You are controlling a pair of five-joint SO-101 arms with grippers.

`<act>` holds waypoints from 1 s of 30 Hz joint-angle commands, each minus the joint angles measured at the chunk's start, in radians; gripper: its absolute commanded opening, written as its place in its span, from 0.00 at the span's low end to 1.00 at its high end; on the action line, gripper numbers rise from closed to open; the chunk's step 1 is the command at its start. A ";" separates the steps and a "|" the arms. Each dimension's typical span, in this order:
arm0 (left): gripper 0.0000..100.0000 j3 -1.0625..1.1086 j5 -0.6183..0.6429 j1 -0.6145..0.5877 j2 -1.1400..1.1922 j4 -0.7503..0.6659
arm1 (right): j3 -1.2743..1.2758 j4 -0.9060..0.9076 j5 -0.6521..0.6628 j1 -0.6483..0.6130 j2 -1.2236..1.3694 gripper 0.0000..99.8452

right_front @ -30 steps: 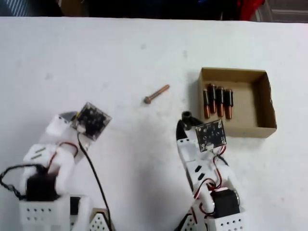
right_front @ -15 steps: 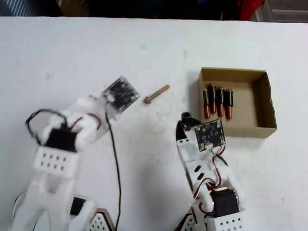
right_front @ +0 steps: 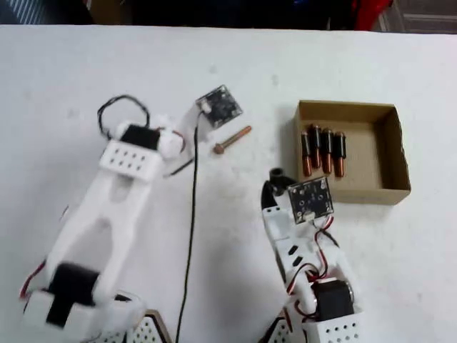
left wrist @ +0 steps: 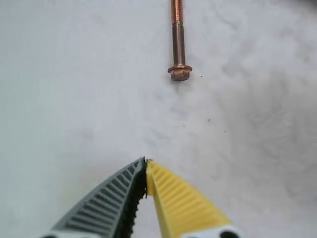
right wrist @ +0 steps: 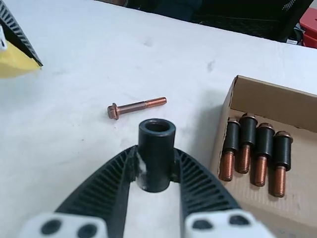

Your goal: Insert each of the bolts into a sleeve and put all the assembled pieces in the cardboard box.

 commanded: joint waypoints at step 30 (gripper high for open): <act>0.14 -1.203 -0.009 0.087 0.854 0.546 | -0.009 -0.021 -0.003 0.019 -0.010 0.02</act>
